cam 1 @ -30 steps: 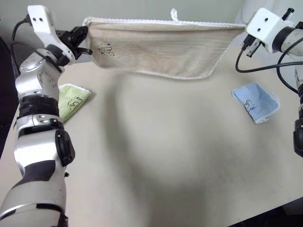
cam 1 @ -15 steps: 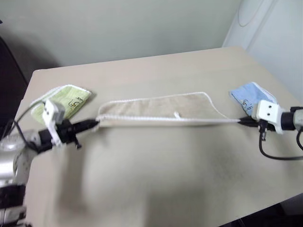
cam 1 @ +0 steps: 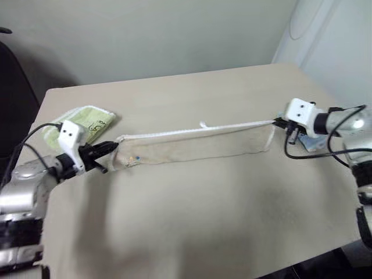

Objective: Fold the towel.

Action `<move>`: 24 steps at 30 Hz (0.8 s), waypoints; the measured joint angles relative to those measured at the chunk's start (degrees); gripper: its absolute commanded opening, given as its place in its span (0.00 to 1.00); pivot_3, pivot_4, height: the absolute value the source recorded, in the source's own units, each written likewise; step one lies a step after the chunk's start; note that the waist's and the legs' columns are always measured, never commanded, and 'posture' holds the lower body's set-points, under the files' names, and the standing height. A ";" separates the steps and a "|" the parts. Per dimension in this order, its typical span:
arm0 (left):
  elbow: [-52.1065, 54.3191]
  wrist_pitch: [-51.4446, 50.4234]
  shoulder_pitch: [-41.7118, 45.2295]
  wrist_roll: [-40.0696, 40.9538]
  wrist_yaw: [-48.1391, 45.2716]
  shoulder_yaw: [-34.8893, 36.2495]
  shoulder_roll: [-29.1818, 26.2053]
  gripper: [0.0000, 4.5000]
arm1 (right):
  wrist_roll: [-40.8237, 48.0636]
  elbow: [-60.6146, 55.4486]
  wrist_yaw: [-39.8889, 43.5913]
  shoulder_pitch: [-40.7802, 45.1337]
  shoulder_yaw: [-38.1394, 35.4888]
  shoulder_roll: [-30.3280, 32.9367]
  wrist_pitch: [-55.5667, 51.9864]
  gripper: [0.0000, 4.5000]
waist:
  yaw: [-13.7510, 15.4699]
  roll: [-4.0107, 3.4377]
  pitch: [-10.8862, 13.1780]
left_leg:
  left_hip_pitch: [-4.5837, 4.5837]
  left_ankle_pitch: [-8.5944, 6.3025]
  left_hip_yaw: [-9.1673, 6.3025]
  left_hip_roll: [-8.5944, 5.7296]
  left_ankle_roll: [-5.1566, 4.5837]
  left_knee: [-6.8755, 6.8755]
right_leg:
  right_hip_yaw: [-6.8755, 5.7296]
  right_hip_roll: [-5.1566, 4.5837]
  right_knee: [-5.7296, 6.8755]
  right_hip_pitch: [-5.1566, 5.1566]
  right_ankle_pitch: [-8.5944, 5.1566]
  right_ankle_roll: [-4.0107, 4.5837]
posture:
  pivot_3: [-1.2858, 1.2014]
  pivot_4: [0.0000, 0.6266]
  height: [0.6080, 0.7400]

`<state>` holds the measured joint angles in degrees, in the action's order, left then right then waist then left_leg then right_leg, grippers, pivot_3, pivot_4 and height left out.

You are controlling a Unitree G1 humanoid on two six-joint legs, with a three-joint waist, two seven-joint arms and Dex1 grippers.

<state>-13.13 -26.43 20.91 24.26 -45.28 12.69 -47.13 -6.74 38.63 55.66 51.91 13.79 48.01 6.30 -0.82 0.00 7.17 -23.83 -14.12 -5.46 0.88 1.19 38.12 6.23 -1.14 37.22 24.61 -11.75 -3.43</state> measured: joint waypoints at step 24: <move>-18.09 10.40 9.77 -13.05 3.12 -5.88 4.54 0.57 | -16.12 23.53 -24.83 4.57 5.01 -2.34 17.23 0.59 | -0.17 -0.06 0.01 | -0.58 -0.07 0.02 0.02 0.07 -0.06 | 0.01 -0.06 -0.09 0.74 0.21 0.03 | 0.52 0.24 1.00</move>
<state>-31.22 -16.03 30.68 11.21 -42.16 6.81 -42.59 -22.86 62.16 30.82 56.47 18.80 45.67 23.52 -0.99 -0.06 7.18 -24.41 -14.19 -5.43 0.90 1.26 38.07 6.25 -1.20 37.13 25.34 -11.54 -3.40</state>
